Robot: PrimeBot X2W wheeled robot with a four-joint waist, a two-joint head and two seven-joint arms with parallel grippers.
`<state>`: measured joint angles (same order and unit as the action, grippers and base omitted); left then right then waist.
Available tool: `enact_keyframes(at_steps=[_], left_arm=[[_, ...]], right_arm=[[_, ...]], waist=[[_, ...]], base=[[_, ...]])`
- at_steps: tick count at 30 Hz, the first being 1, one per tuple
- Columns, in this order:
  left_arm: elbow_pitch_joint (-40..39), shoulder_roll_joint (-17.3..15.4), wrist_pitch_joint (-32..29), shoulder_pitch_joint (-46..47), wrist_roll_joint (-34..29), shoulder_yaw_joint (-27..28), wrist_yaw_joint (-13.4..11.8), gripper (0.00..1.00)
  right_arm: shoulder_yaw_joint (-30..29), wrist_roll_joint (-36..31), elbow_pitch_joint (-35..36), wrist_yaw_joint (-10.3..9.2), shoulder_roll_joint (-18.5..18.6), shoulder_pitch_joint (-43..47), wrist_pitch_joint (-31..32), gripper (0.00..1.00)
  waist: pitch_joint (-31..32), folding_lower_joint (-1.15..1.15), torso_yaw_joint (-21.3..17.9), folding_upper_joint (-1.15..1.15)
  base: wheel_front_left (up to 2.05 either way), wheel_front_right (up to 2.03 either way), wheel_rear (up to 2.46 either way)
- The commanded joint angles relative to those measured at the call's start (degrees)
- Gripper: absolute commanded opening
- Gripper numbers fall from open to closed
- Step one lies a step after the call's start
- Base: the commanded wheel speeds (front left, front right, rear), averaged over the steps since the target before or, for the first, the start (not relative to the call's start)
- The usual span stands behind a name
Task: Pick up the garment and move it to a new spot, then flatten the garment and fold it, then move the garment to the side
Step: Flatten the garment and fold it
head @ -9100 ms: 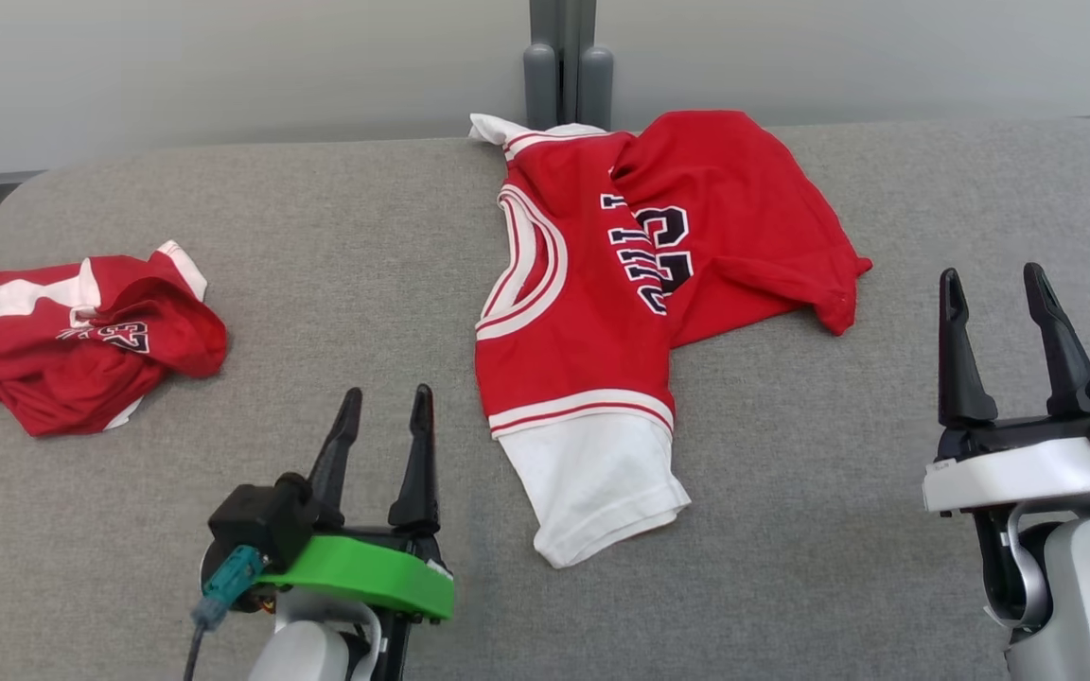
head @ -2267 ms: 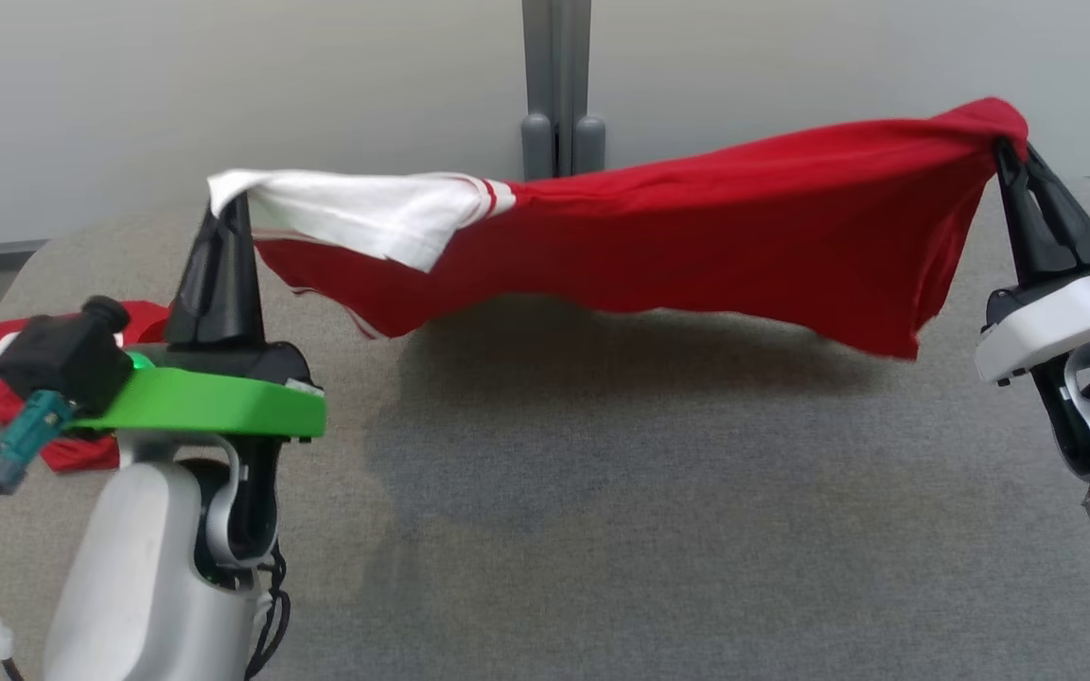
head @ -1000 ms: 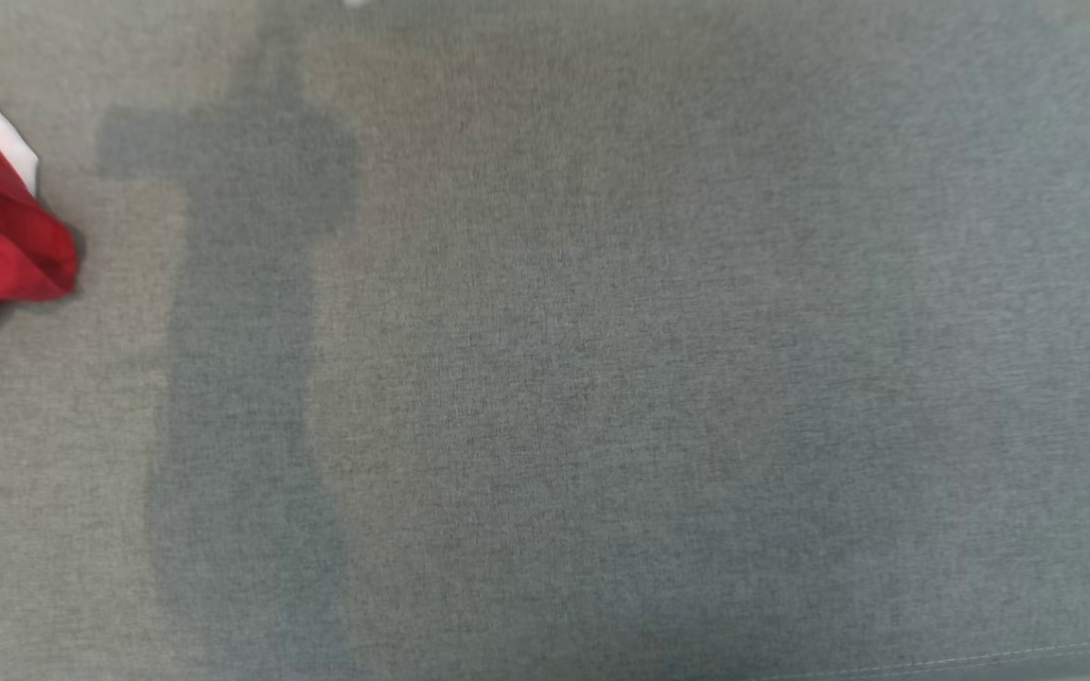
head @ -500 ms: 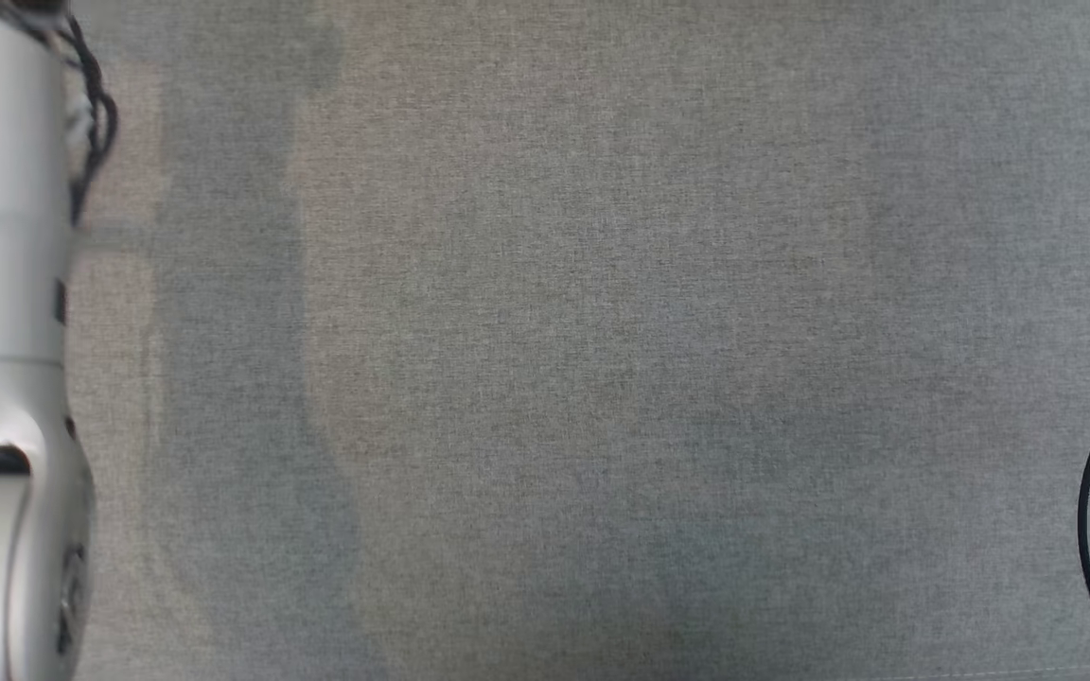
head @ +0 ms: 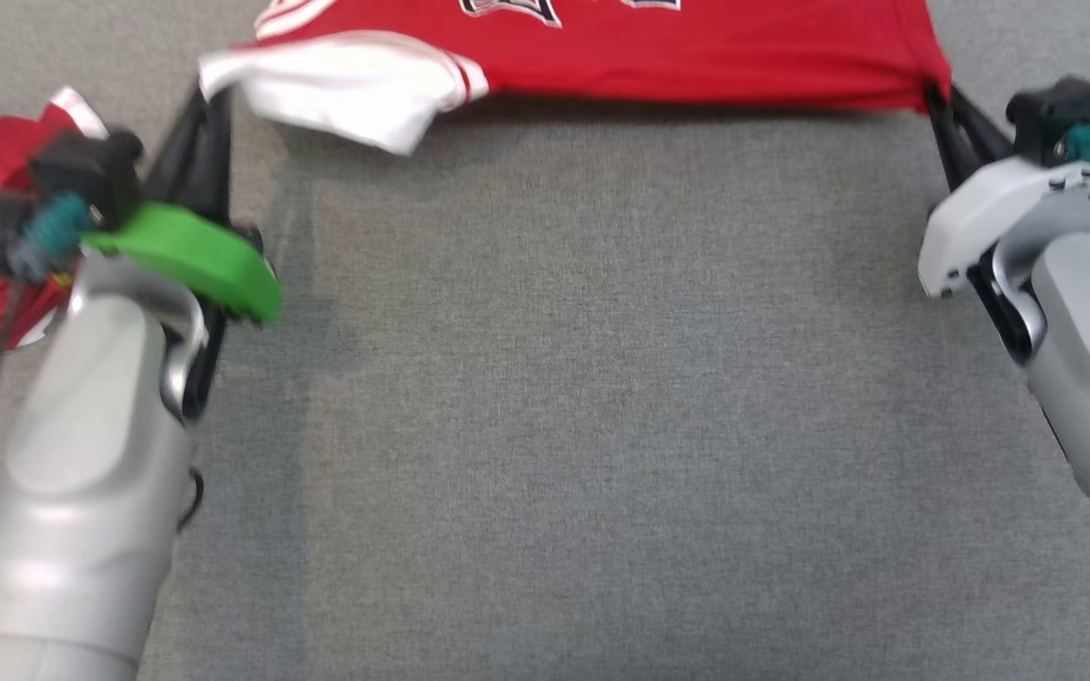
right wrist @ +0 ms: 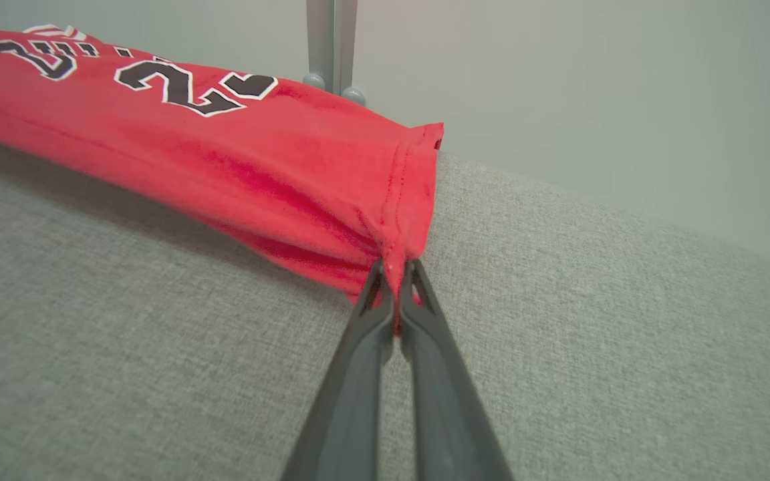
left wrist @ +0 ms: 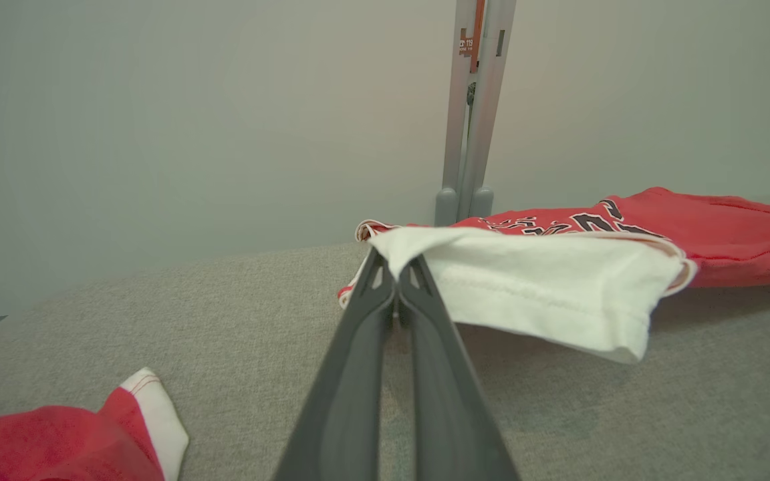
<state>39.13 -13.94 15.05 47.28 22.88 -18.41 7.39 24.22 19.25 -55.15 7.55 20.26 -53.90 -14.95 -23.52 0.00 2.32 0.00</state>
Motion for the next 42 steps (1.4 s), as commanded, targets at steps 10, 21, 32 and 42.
enact_keyframes(at_steps=[10, 21, 32, 42], left_arm=[[-4.71, -4.23, 0.18, -18.37, -0.12, -6.69, 0.01, 0.0], [-17.15, -8.96, -4.57, -35.27, 1.46, -9.79, -0.46, 0.0], [-35.19, -14.66, -11.89, -50.25, 2.87, -10.93, -4.42, 0.0], [-41.69, -18.09, -16.61, -46.77, 1.34, -10.11, -5.53, 0.0]], right_arm=[[15.98, 14.01, 2.7, -0.13, 7.69, 11.13, 6.05, 0.0], [27.52, 30.64, 15.25, -0.14, 19.78, 20.49, 16.36, 0.0], [30.78, 43.47, 29.91, -0.14, 31.16, 31.67, 23.82, 0.0], [25.71, 48.17, 33.2, -0.14, 33.71, 32.47, 28.46, 0.0]], waist=[[13.27, 0.0, 1.17, 0.0], [20.46, 0.0, 1.31, 0.0], [25.07, 0.0, 2.84, 0.0], [22.56, 0.0, 2.97, 0.0]], base=[[0.0, 0.0, 0.0], [0.0, 0.0, 0.0], [0.0, 0.0, 0.0], [0.0, 0.0, 0.0]])
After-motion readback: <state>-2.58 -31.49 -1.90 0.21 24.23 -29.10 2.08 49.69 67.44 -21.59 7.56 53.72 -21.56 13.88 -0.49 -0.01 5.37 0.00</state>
